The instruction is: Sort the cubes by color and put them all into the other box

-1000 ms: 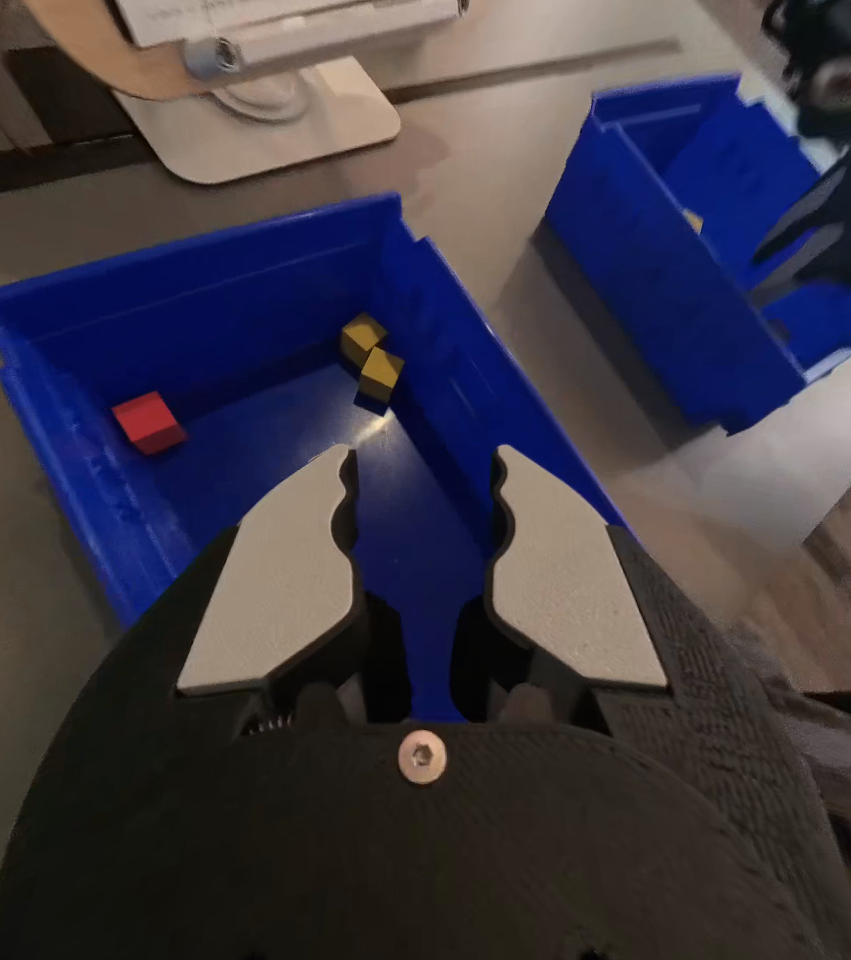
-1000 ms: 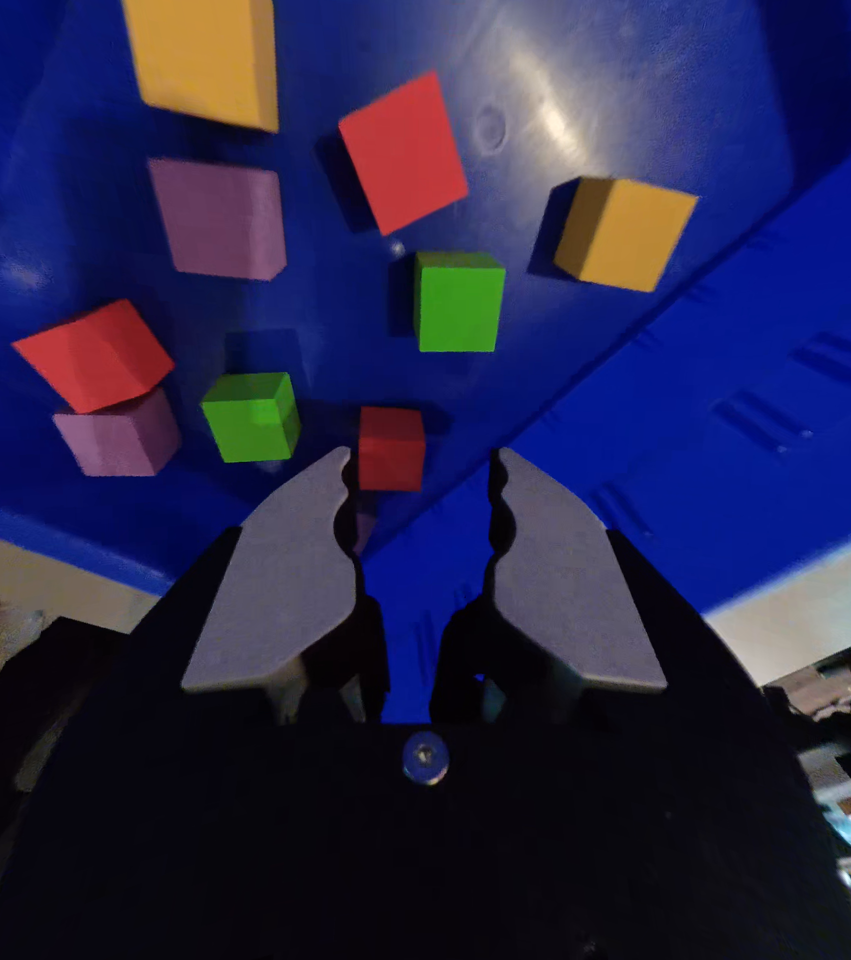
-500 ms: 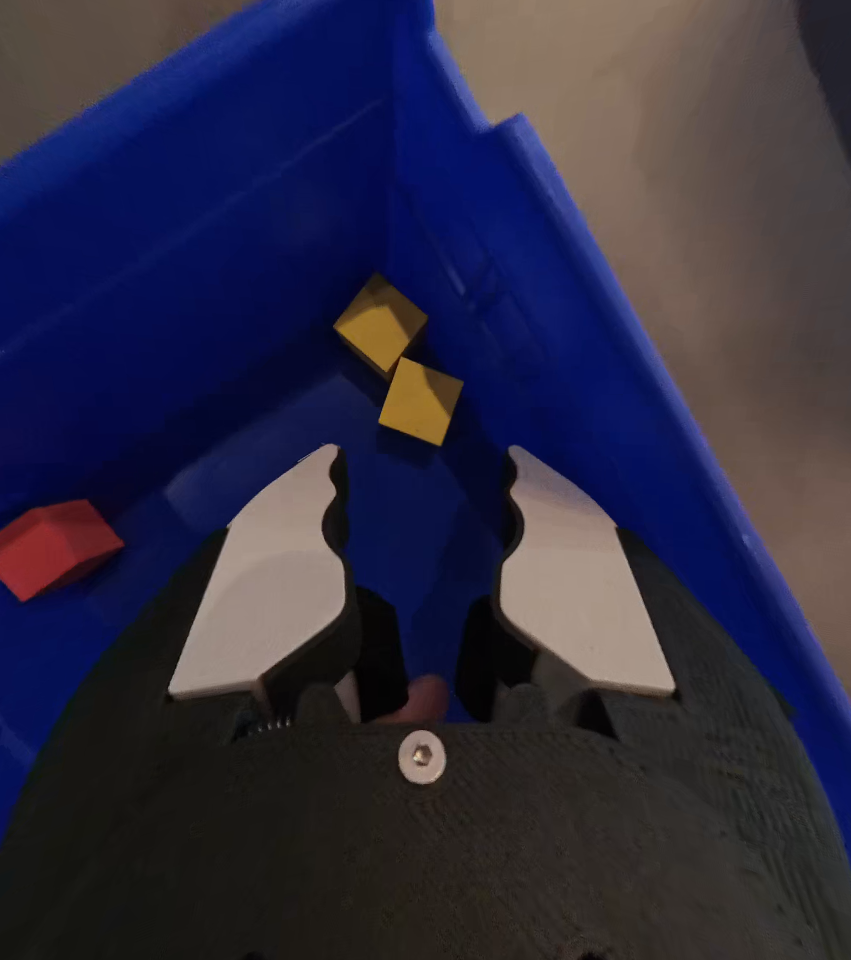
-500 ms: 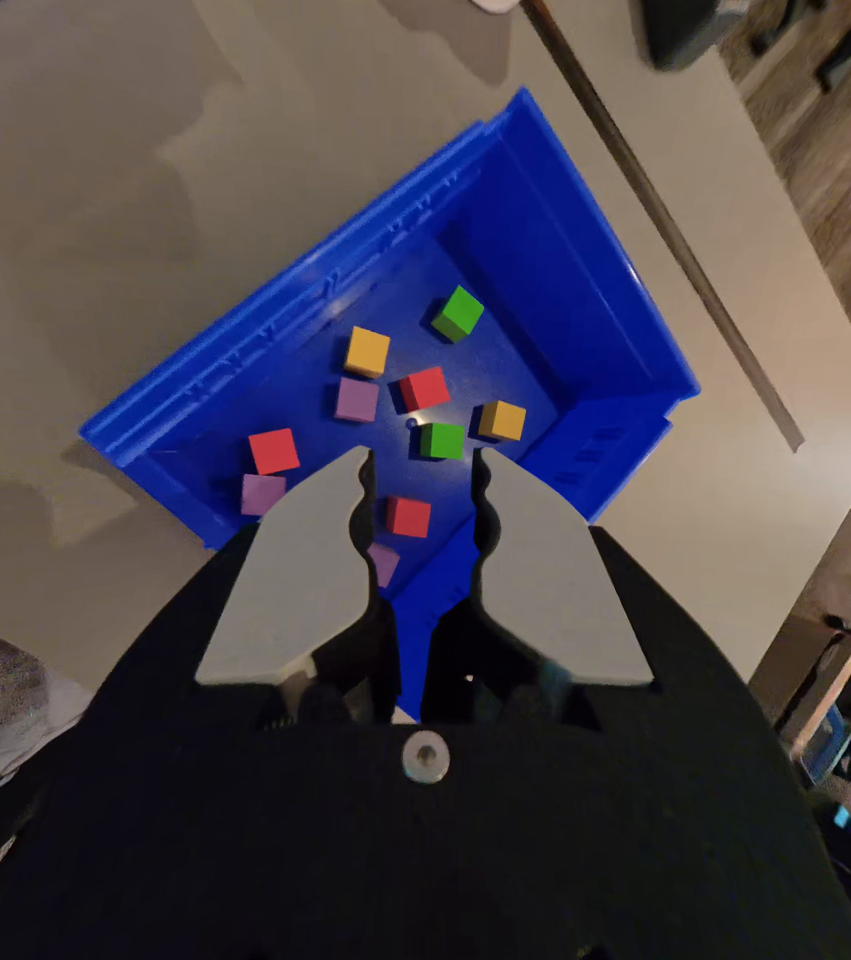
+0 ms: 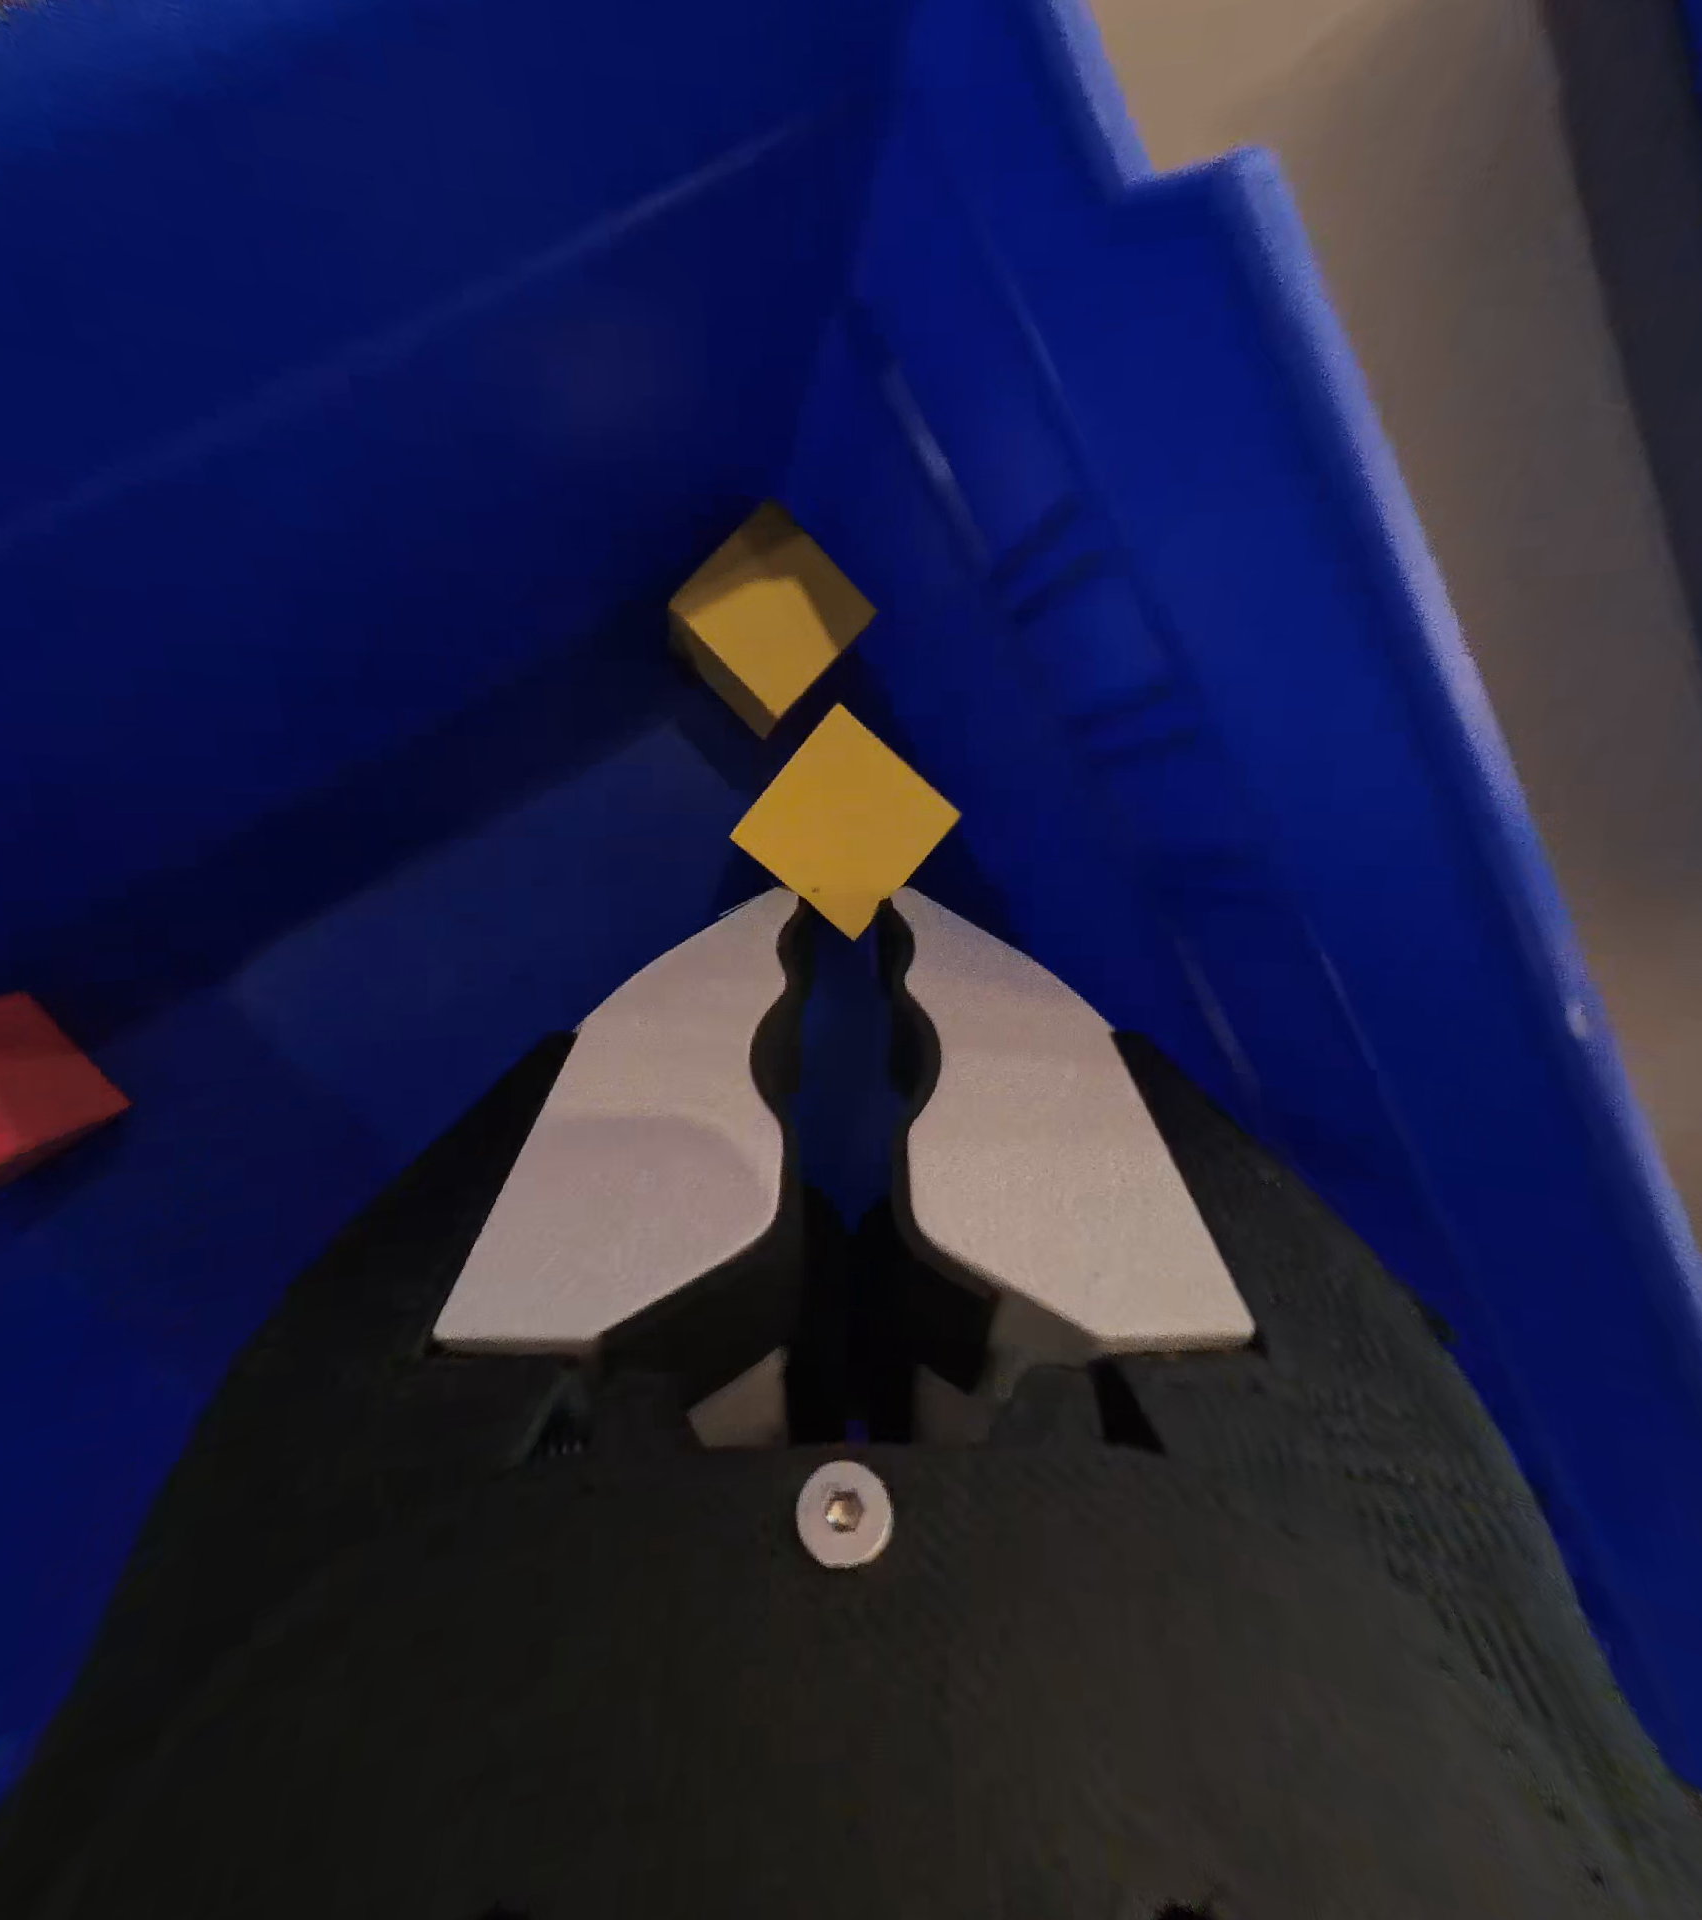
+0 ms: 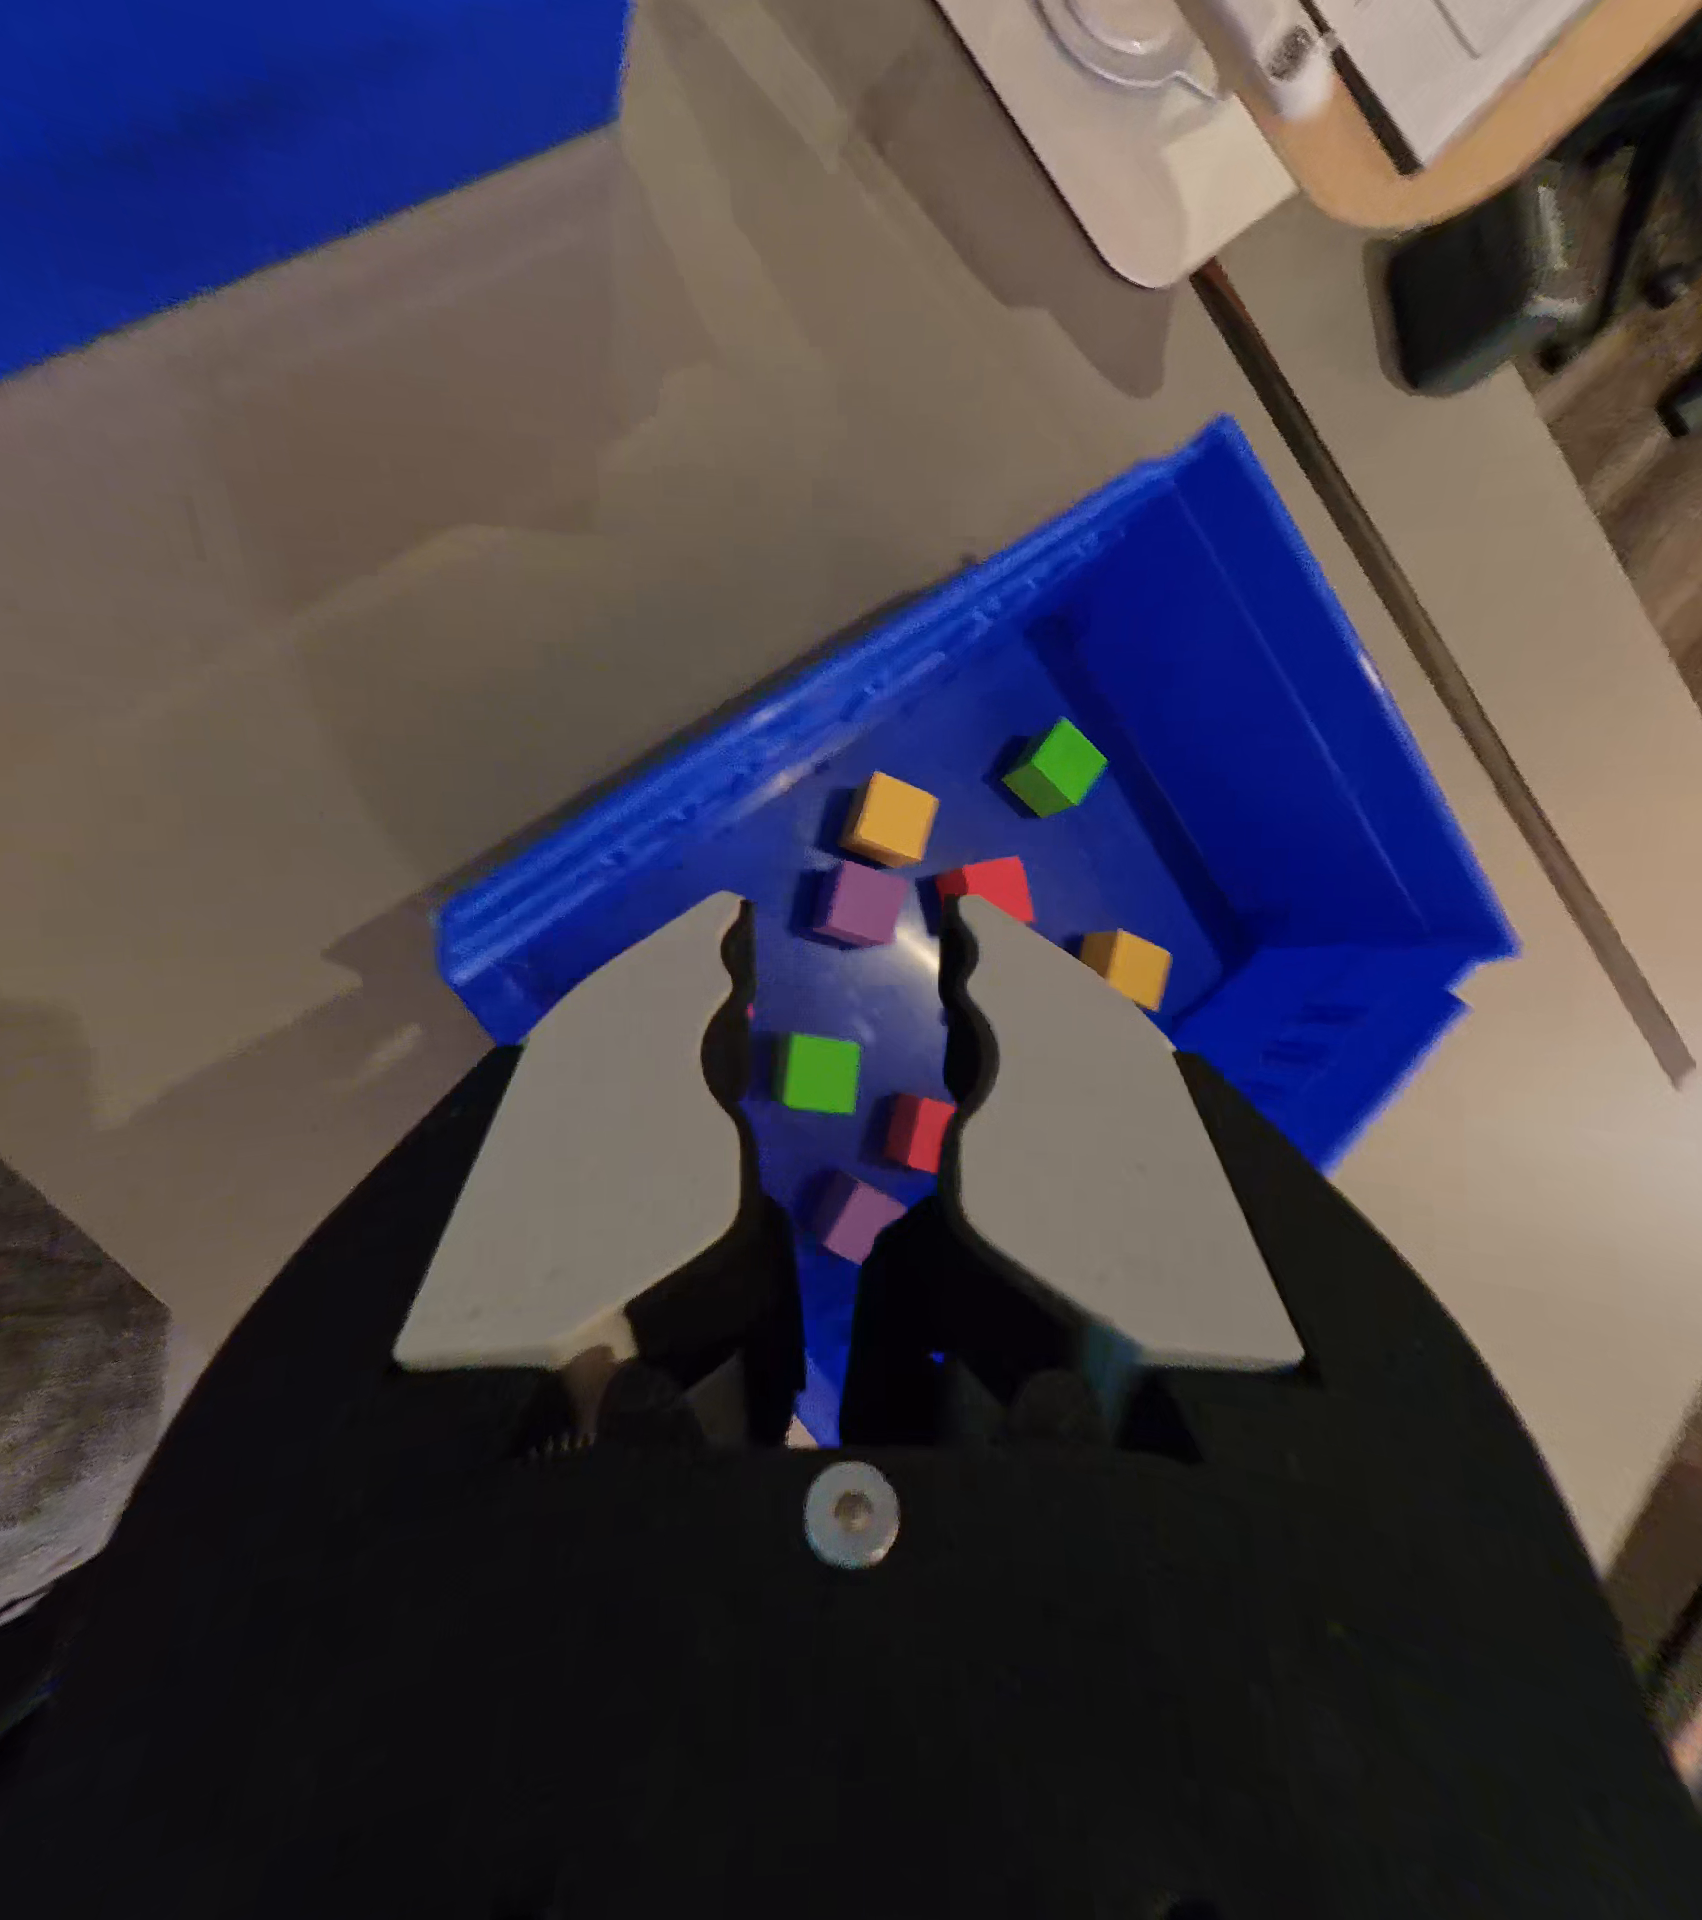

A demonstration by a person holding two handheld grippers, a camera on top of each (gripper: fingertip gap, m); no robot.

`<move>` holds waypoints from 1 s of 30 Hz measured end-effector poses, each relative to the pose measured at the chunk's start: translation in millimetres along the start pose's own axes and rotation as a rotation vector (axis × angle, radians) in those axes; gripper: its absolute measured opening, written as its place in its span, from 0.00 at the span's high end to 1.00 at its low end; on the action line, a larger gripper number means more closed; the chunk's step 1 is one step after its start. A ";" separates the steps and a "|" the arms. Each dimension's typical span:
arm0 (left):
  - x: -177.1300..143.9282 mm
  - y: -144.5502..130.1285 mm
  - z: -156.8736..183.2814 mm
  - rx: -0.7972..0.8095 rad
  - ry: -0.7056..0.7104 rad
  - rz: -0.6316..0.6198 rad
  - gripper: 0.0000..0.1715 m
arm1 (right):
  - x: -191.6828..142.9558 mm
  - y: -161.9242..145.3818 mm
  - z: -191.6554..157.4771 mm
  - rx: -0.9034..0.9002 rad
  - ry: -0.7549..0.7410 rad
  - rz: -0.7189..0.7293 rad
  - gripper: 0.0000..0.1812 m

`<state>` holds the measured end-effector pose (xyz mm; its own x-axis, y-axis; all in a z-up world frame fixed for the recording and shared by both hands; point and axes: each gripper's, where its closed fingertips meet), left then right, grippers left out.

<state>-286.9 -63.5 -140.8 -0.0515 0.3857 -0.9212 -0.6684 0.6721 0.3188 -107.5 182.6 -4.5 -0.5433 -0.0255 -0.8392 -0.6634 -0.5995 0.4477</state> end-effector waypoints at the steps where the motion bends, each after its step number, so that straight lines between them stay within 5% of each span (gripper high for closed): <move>1: -8.5 0.6 4.8 -0.018 -0.052 0.039 0.93 | 3.0 5.9 -8.4 -0.009 0.028 0.030 0.81; 7: -82.6 -0.3 46.6 -0.087 -0.437 0.328 0.93 | 7.5 74.5 -68.9 -0.071 0.207 0.361 0.82; 15: -147.0 -31.0 114.2 0.065 -0.737 0.449 0.93 | -31.8 161.8 -136.1 -0.236 0.300 0.803 0.81; 18: -160.3 -43.0 136.9 0.129 -0.841 0.425 0.93 | -36.7 173.3 -145.3 -0.356 0.201 0.840 0.81; 23: -168.5 -53.4 156.2 0.215 -0.887 0.404 0.93 | -34.7 180.4 -162.0 -0.369 0.347 0.799 0.70; 30: -171.8 -60.5 170.8 0.293 -0.884 0.398 0.93 | -32.2 184.4 -161.2 -0.315 0.459 0.764 0.74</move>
<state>-110.9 -62.4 36.3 0.4164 0.8655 -0.2784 -0.5077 0.4754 0.7185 -129.5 -56.1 55.3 -0.4736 -0.7728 -0.4225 -0.0050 -0.4773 0.8787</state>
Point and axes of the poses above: each gripper's, where its closed fingertips meet, x out along the fingers, y out of its top, z = x × y across the jaws, and after that the axes turned 8 degrees about -z, right-handed
